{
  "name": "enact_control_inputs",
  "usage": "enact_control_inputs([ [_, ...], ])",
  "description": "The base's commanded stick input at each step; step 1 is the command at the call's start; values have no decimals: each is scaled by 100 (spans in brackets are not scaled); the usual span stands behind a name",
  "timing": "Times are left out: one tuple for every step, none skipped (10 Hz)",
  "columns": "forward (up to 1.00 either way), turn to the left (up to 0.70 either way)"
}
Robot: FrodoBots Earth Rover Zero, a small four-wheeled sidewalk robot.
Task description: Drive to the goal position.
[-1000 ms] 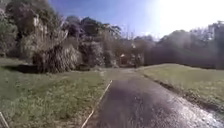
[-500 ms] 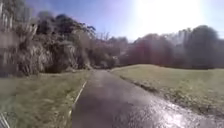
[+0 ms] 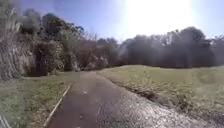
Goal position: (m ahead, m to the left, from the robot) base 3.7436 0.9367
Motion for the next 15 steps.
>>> enact_control_inputs([
  [85, 0],
  [85, 0],
  [85, 3],
  [85, 20],
  [85, 27],
  [85, 27],
  [85, 27],
  [85, 27],
  [85, 27],
  [85, 27],
  [85, 27],
  [85, 27],
  [56, 0],
  [6, 0],
  [0, 0],
])
